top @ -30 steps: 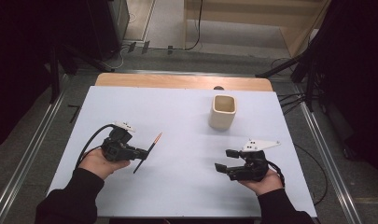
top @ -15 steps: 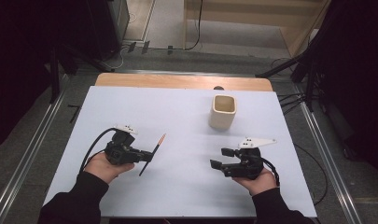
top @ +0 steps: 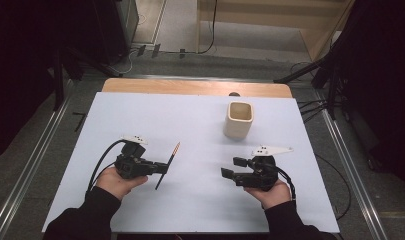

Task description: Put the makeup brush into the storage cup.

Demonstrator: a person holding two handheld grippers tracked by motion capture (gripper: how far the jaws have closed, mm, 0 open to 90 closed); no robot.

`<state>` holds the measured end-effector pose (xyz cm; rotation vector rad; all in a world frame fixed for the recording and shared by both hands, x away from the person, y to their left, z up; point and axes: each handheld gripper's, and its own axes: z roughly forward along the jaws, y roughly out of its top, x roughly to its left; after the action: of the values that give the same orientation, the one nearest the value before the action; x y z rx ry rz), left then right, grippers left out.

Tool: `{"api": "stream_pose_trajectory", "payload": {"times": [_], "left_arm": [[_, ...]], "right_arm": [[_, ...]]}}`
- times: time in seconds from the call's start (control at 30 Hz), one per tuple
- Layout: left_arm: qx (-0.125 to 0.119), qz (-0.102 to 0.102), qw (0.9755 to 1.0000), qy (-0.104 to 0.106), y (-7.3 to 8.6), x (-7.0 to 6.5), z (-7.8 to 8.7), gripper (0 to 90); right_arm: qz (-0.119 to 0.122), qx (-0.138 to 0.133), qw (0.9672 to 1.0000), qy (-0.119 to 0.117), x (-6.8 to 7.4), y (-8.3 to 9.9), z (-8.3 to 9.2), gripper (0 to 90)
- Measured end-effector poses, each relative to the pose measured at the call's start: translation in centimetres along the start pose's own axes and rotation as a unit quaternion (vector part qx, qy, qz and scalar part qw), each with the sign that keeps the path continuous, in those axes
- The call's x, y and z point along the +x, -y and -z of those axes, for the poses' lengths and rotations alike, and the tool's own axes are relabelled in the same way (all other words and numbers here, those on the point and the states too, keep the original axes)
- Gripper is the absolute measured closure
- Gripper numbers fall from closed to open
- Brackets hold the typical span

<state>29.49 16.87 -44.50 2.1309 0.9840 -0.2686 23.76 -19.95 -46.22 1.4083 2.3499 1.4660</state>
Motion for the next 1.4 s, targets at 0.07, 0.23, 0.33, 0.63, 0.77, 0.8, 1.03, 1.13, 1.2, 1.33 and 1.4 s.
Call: {"api": "stream_pose_trajectory", "payload": {"times": [0.07,0.23,0.33,0.63,0.77,0.8,1.03,1.13,1.2,1.33,1.4], "left_arm": [[-0.006,0.003,1.0,0.001,0.0,-0.1,-0.1,84.5],[-0.012,0.009,0.9999,0.004,0.2,-0.2,-0.4,84.5],[-0.014,0.012,0.9998,0.005,0.3,-0.3,-0.5,84.5],[-0.024,0.016,0.9995,0.013,0.4,-0.6,-1.0,84.5],[-0.027,0.019,0.9993,0.016,0.4,-0.8,-1.3,84.5],[-0.028,0.019,0.9993,0.016,0.3,-0.8,-1.3,84.4],[-0.04,0.027,0.9986,0.022,0.3,-0.9,-1.5,84.5],[-0.042,0.028,0.9985,0.022,0.3,-0.9,-1.6,84.5],[-0.043,0.029,0.9984,0.022,0.3,-0.9,-1.6,84.5],[-0.046,0.028,0.9984,0.019,0.3,-1.0,-1.7,84.5],[-0.044,0.027,0.9985,0.018,0.2,-1.0,-1.8,84.5]], "right_arm": [[-0.007,-0.003,1.0,-0.004,0.1,-0.1,-0.1,31.5],[-0.018,-0.003,0.9998,0.007,0.4,-0.3,-0.4,31.3],[-0.032,-0.009,0.9994,0.01,0.7,-0.4,-0.4,31.2],[-0.067,-0.029,0.9973,-0.005,2.0,-1.2,-1.0,32.0],[-0.076,-0.03,0.9967,-0.007,2.4,-1.4,-1.6,32.7],[-0.08,-0.031,0.9963,-0.009,2.5,-1.4,-1.8,32.9],[-0.098,-0.032,0.9947,-0.009,3.1,-1.7,-2.5,34.4],[-0.11,-0.039,0.9932,-0.01,3.3,-1.8,-2.8,34.9],[-0.114,-0.042,0.9925,-0.011,3.5,-1.8,-3.0,35.3],[-0.118,-0.042,0.9921,-0.013,3.7,-1.9,-3.5,35.8],[-0.118,-0.043,0.992,-0.013,3.8,-1.9,-3.7,35.9]]}}
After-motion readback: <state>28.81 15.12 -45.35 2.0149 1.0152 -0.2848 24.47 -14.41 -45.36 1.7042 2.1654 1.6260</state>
